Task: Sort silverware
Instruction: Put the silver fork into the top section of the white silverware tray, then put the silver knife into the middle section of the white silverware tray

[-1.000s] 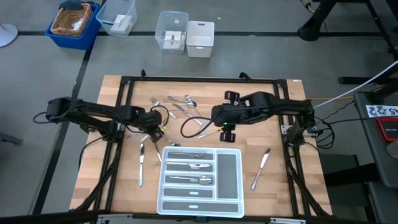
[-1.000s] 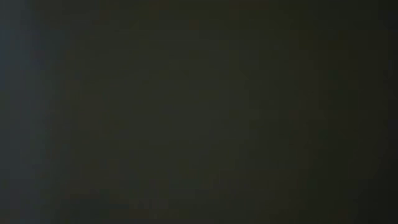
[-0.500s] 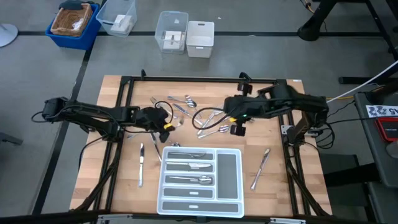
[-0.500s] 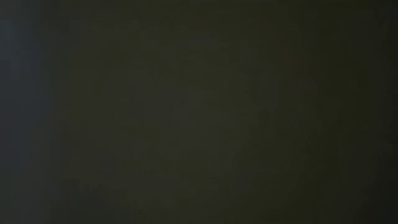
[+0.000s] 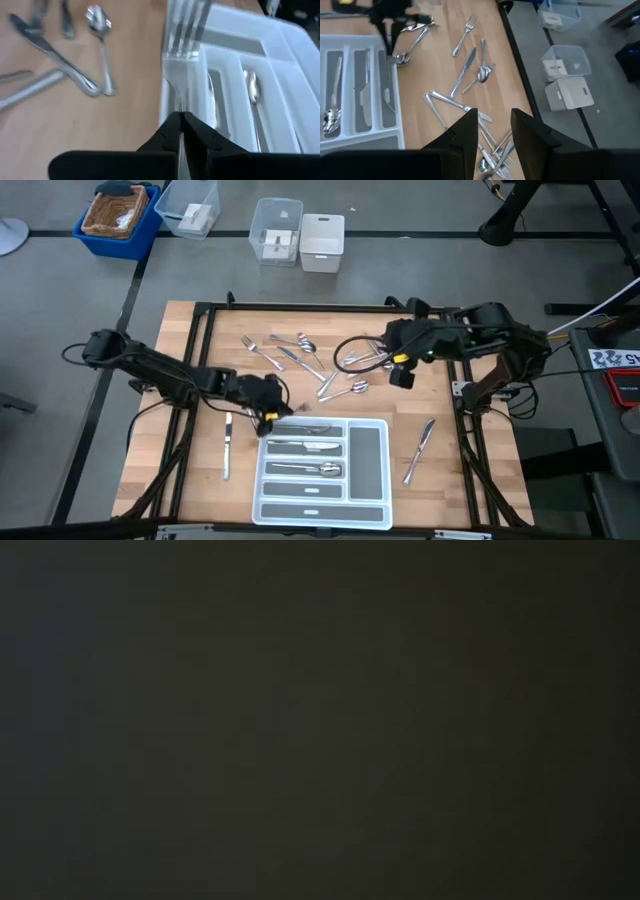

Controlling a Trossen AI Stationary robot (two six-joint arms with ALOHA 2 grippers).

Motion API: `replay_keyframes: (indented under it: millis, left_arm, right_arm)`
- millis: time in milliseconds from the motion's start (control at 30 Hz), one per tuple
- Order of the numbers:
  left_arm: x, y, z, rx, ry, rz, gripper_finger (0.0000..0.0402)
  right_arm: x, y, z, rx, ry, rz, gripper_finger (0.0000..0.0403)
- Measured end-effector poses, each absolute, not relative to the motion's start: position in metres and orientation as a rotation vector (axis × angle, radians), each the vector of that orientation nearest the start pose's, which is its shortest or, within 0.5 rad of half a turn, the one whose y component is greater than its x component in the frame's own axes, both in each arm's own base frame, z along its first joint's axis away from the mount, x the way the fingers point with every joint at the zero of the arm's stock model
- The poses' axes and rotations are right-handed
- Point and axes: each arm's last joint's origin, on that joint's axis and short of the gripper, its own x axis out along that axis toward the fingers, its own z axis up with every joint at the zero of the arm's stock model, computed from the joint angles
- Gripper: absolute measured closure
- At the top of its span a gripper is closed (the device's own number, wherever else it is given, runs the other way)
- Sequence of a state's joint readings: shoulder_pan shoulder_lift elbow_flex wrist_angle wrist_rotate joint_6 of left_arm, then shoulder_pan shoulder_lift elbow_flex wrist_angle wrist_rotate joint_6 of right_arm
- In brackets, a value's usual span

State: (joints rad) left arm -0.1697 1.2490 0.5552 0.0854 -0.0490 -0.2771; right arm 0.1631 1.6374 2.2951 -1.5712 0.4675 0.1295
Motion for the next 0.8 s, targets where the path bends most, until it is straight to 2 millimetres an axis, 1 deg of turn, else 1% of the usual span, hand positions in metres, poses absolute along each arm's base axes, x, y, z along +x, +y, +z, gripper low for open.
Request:
replay_keyframes:
  millis: [100,233,333,433,600,733,800]
  left_arm:
    - [0.245,-0.048,0.181,-0.199,0.622,-0.077,0.0395]
    - [0.25,-0.058,0.168,-0.187,0.656,-0.108,0.0401]
    - [0.252,-0.061,0.156,-0.176,0.705,-0.109,0.0399]
    - [0.253,-0.062,0.149,-0.182,0.735,-0.102,0.0395]
    - [0.253,-0.062,0.152,-0.23,0.723,-0.085,0.04]
    - [0.252,-0.061,0.163,-0.242,0.665,-0.096,0.0398]
    - [0.251,-0.061,0.169,-0.253,0.635,-0.099,0.0397]
  right_arm:
    - [0.245,0.026,0.494,-0.174,0.829,-0.367,0.0283]
    - [0.235,0.024,0.5,-0.179,0.798,-0.399,0.0283]
    - [0.227,0.022,0.504,-0.15,0.773,-0.414,0.0283]
    - [0.221,0.021,0.507,-0.11,0.751,-0.428,0.0283]
    - [0.22,0.021,0.508,-0.037,0.731,-0.456,0.0283]
    - [0.221,0.021,0.497,-0.02,0.771,-0.473,0.0283]
    - [0.216,0.02,0.489,-0.006,0.795,-0.491,0.0283]
